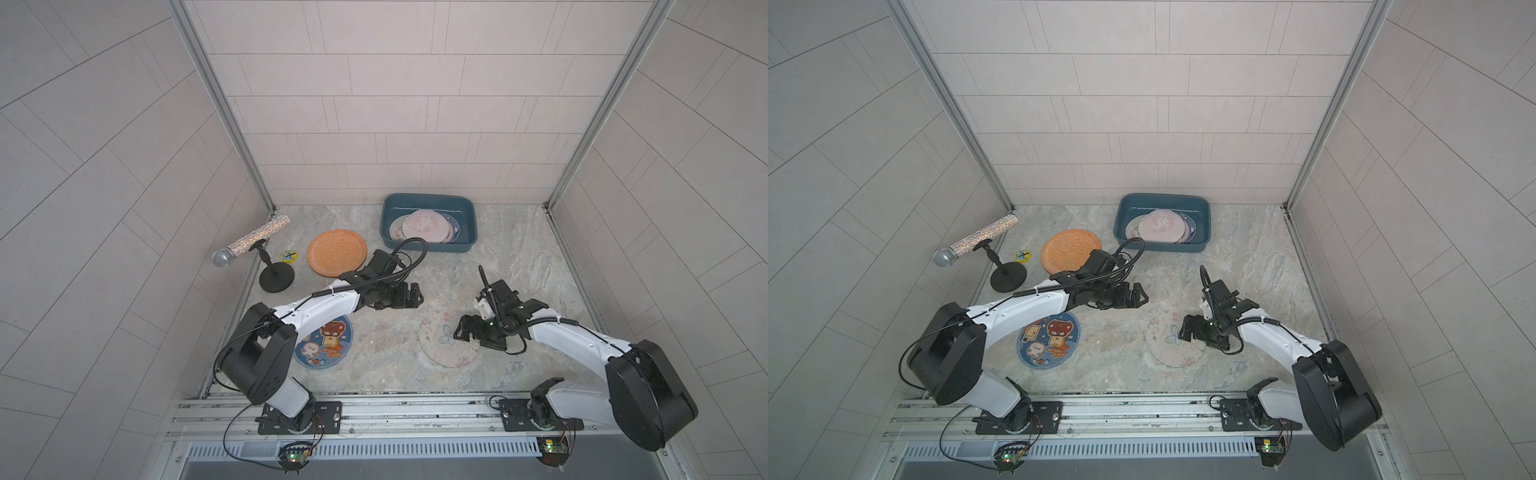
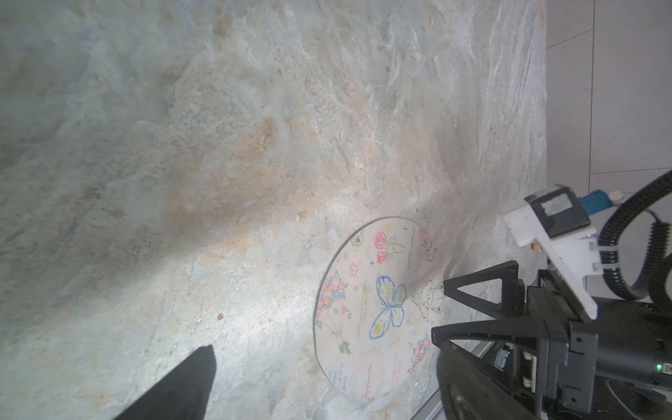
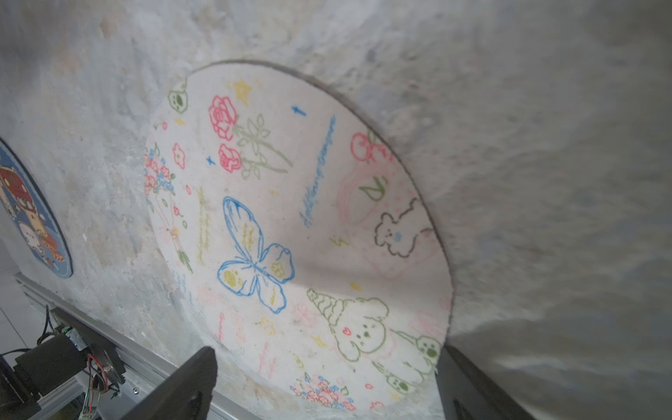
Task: Put the coasters into the storage box
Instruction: Move the coaster to the center of the board, then pick up the coaster from the center of the board.
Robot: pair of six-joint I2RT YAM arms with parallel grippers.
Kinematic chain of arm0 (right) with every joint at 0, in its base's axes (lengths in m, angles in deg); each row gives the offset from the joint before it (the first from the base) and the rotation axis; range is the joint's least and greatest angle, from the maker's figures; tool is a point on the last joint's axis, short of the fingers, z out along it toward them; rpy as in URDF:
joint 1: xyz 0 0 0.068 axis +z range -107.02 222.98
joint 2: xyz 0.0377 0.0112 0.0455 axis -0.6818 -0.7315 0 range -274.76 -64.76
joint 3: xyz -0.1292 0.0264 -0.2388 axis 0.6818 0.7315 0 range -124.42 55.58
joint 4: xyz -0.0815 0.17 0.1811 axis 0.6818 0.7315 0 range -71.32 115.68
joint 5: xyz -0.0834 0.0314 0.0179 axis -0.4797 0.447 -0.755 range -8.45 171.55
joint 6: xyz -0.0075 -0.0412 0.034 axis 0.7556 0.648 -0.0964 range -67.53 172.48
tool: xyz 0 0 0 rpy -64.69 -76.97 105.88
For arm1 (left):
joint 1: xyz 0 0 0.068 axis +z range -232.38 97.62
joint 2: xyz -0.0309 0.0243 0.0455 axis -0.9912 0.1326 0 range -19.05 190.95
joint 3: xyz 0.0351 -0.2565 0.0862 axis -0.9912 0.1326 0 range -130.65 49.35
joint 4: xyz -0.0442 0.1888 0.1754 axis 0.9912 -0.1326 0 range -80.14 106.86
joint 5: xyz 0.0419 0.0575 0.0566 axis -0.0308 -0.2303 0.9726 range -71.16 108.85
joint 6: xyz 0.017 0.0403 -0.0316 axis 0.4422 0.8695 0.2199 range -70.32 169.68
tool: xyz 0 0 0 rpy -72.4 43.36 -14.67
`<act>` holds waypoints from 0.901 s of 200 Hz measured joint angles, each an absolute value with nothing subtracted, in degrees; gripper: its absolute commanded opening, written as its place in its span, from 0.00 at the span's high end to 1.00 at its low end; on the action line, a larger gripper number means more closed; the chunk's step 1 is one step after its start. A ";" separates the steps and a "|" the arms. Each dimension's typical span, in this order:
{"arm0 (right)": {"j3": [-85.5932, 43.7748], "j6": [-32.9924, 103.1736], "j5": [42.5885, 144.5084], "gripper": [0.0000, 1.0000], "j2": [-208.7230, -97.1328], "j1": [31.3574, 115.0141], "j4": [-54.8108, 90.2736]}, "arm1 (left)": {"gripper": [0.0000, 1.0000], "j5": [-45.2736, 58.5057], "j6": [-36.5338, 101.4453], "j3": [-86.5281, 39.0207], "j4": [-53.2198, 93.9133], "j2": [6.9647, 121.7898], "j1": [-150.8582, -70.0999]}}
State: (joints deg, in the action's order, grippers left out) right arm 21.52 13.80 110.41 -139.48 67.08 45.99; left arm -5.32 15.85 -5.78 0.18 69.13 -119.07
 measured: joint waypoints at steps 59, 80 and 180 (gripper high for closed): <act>15.57 14.19 112.82 0.04 -146.76 73.92 43.19 | 0.00 -5.47 14.28 0.42 -0.24 67.60 -120.12; 14.41 15.22 112.44 0.05 -147.68 74.69 43.96 | 0.02 -5.75 12.86 1.69 0.50 68.19 -120.68; 13.91 21.36 106.96 0.22 -147.37 71.30 48.05 | 0.43 -1.41 10.93 -2.11 -2.16 76.01 -126.83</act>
State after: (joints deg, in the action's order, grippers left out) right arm 13.91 21.36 106.96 -147.37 71.30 48.05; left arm -1.41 10.93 -2.11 -2.16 76.01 -126.83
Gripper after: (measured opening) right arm 0.792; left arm 0.585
